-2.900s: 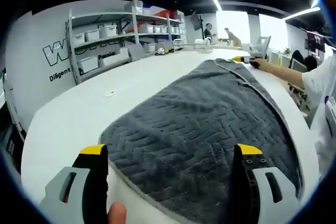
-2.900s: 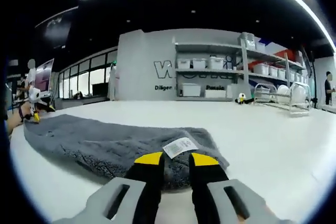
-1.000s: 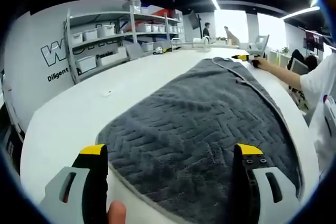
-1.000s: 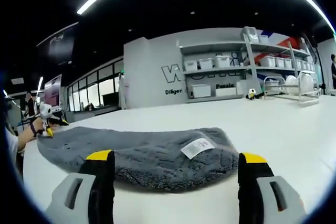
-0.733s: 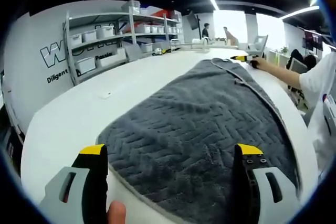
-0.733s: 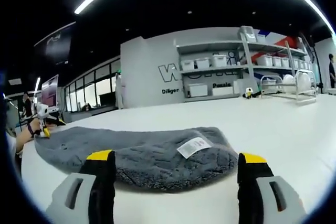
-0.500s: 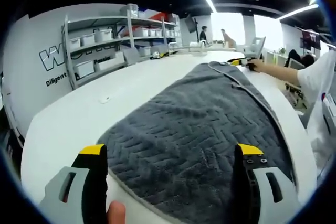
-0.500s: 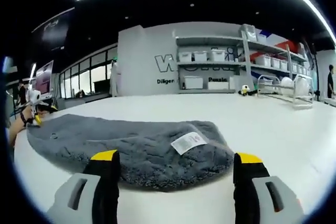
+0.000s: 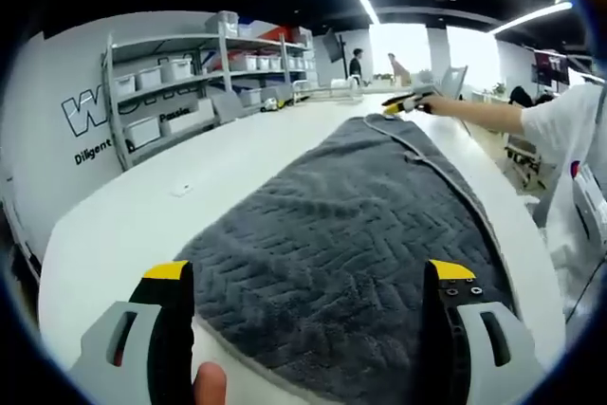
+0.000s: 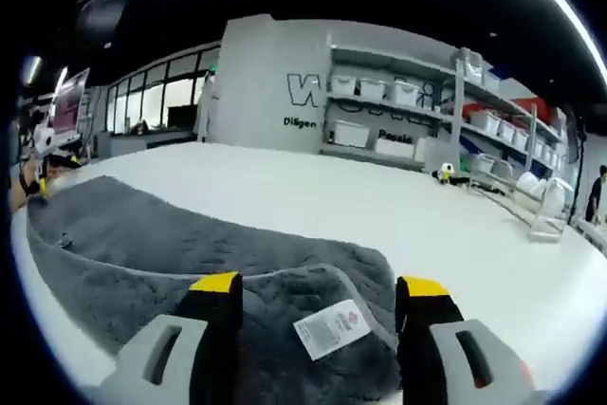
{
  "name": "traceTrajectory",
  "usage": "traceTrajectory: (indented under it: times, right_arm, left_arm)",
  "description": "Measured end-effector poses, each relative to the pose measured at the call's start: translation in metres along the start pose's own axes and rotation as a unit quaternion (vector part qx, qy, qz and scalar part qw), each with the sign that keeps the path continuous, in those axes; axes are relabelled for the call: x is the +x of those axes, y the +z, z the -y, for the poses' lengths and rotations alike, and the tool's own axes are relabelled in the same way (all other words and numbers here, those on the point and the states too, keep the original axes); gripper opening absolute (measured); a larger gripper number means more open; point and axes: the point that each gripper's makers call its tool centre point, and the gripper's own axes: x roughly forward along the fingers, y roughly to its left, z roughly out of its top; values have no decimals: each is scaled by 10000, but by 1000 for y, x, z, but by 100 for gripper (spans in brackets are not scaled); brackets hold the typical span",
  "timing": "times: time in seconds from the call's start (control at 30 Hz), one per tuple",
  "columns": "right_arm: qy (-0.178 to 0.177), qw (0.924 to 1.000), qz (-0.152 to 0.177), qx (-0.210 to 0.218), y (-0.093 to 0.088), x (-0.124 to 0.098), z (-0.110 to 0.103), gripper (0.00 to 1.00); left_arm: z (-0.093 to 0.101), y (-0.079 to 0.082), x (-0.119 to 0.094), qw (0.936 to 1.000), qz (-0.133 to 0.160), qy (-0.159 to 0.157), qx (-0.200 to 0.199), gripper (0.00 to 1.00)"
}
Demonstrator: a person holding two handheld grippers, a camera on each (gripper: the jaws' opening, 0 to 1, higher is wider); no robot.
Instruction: Open the folded towel by lifting each exposed corner and separating the folded layers until the towel lies flat within the target outline without major curled edges
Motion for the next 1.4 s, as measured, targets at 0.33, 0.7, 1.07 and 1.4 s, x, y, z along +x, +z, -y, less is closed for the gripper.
traceTrajectory:
  times: [0.33,0.7,1.07,1.4]
  right_arm:
    - [-124,9928,-1124,395,-27,37,-9,48]
    - [-537,9864,-1306,841,-34,48,5,26]
    - [-423,9920,-1166,247,-22,50,-1,4]
    - [-407,9968,-689,52,14,27,5,3]
  left_arm:
    - [16,9,-2,9994,72,-188,268,99]
    - [18,9,0,9994,87,-201,261,99]
    - [16,3,4,9995,-26,-198,236,99]
    - [15,1,4,9995,-68,-188,253,99]
